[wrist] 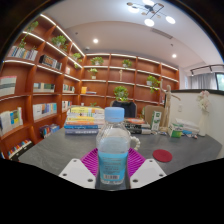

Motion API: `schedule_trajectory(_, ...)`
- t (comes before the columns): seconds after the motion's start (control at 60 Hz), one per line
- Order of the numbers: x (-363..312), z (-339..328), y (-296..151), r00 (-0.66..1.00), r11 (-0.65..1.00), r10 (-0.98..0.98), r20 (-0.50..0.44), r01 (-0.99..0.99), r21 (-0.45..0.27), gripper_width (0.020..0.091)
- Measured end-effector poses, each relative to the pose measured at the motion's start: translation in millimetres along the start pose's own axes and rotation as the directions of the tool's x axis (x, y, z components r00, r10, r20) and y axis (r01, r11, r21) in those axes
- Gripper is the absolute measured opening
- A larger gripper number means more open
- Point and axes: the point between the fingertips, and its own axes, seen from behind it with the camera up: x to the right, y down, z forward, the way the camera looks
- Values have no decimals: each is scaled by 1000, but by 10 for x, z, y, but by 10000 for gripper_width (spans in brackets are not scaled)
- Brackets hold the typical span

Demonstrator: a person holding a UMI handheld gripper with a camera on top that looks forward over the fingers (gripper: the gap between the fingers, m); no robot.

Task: Pour water

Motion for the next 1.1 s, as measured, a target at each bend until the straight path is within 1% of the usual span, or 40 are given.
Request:
schedule_trajectory(0.033,-103,12,-53,1000,1000,-9,1,9,-5,341)
schedule_trajectory(0.083,-301,49,-149,999,1000,17,27,-17,-3,340)
schedule_trajectory(0.117,-455,79,-186,996,997,70,49,-69,-23,340)
schedule_trajectory(0.167,-685,141,-257,985,987,156,76,-154,-36,340)
schedule_trajectory(0.25,-898,209,-394,915,923,385,125,-378,-77,339)
schedule_trajectory(0.3,-970,269,-475,839,850,526,139,-517,-101,339)
schedule_trajectory(0.4,-1051,407,-654,641,661,749,166,-741,-120,339)
schedule_trajectory(0.467,-1056,519,-767,493,517,852,177,-845,-134,339)
schedule_trajectory(0.55,-1025,623,-871,309,339,931,195,-929,-145,339)
schedule_trajectory(0.717,-925,748,-997,-42,-7,981,192,-984,-181,339)
schedule_trajectory(0.85,-824,773,-1152,-332,-288,918,216,-934,-213,338)
schedule_trajectory(0.917,-777,886,-1123,-417,-372,884,211,-901,-222,341)
schedule_trajectory(1.0,-714,913,-1152,-484,-440,852,201,-869,-226,339)
schedule_trajectory(1.1,-679,945,-1159,-507,-466,840,192,-856,-223,338)
